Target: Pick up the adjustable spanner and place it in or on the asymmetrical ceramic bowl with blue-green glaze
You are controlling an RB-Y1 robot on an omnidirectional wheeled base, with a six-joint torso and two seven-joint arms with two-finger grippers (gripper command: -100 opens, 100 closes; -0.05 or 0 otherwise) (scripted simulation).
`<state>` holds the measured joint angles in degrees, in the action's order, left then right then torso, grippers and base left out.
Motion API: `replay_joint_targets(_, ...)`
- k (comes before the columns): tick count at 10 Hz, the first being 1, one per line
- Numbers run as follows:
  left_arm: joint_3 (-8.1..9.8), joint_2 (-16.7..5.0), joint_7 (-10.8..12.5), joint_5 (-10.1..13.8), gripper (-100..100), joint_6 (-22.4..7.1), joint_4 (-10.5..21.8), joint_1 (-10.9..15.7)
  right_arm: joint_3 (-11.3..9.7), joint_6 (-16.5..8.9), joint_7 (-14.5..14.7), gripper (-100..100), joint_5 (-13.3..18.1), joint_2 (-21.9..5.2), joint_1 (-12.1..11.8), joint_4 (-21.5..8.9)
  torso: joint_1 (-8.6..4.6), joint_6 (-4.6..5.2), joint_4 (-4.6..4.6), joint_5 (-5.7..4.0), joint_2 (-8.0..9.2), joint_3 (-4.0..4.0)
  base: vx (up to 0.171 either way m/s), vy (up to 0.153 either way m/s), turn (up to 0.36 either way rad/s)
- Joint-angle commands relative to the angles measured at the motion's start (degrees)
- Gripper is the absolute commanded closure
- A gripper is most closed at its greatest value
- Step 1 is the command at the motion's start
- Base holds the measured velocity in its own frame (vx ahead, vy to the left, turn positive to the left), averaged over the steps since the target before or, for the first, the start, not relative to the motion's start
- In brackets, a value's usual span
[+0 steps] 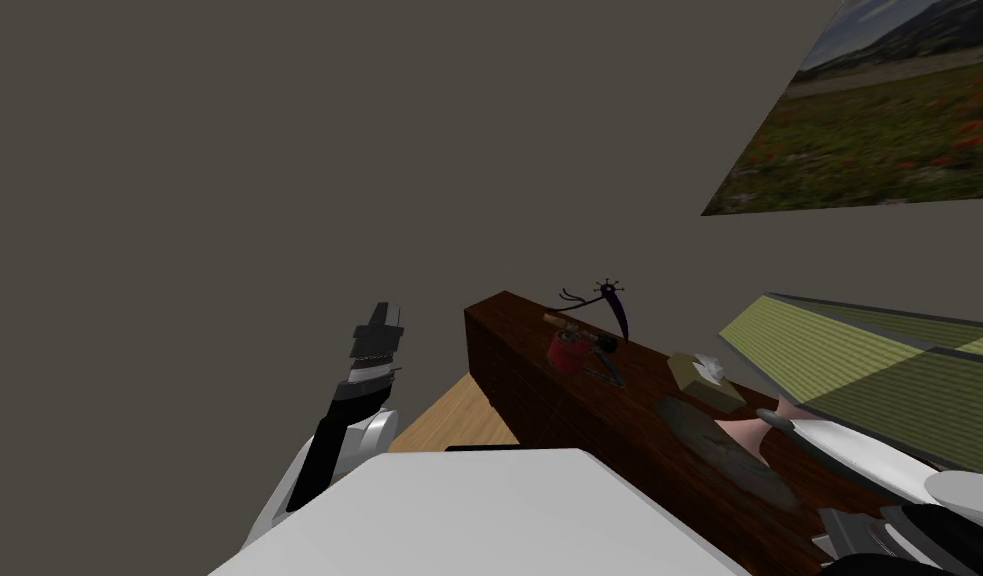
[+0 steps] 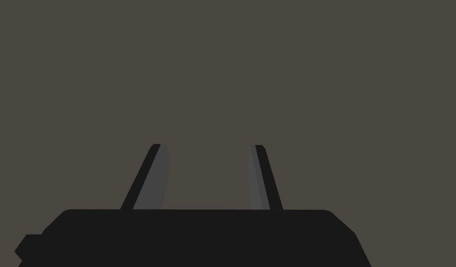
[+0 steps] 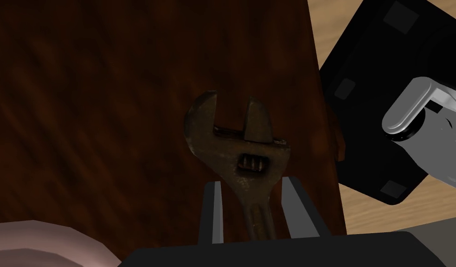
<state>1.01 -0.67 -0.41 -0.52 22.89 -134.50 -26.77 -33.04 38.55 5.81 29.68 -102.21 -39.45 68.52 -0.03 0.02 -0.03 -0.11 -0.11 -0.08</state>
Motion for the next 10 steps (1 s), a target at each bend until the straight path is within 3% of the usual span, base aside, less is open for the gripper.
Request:
replay_joint_targets(1, 0.0, 0.0, 0.0, 0.0, 0, 0.0, 0.0, 0.0, 0.28, 1.06, -0.41, 100, -0.43, -1.61, 0.06, 0.21, 0.0, 0.0, 0.0, 0.0, 0.0, 0.0, -0.008, 0.013, -0.075)
replay_joint_targets(2, 0.0, 0.0, 0.0, 0.0, 0, 0.0, 0.0, 0.0, 0.42, 1.52, -0.65, 100, -0.69, -2.6, 0.08, 0.49, 0.04, 0.01, 0.0, 0.01, 0.01, 0.01, -0.01, 0.016, -0.054)
replay_joint_targets(3, 0.0, 0.0, 0.0, 0.0, 0, 0.0, 0.0, 0.0, 0.28, 1.27, -0.64, 100, -0.1, -1.76, 0.38, 0.13, 0.06, -0.01, 0.0, 0.01, 0.01, 0.01, -0.005, 0.008, -0.007)
replay_joint_targets(4, 0.0, 0.0, 0.0, 0.0, 0, 0.0, 0.0, 0.0, 0.29, 1.38, -0.77, 0, -0.07, -1.85, 0.42, 0.15, 0.03, 0.0, 0.0, -0.01, 0.01, 0.0, 0.0, 0.0, 0.0)
replay_joint_targets(5, 0.0, 0.0, 0.0, 0.0, 0, 0.0, 0.0, 0.0, 0.07, 3.24, -1.36, 100, 0.66, -3.79, 0.83, 0.22, 0.0, -0.01, 0.0, -0.02, -0.01, 0.0, -0.036, 0.008, 0.008)
replay_joint_targets(10, 0.0, 0.0, 0.0, 0.0, 0, 0.0, 0.0, 0.01, -0.45, 7.96, -3.24, 100, 2.56, -7.89, 2.14, 0.89, -0.16, -0.07, 0.01, 0.1, 0.02, 0.01, -0.042, -0.024, 0.018)
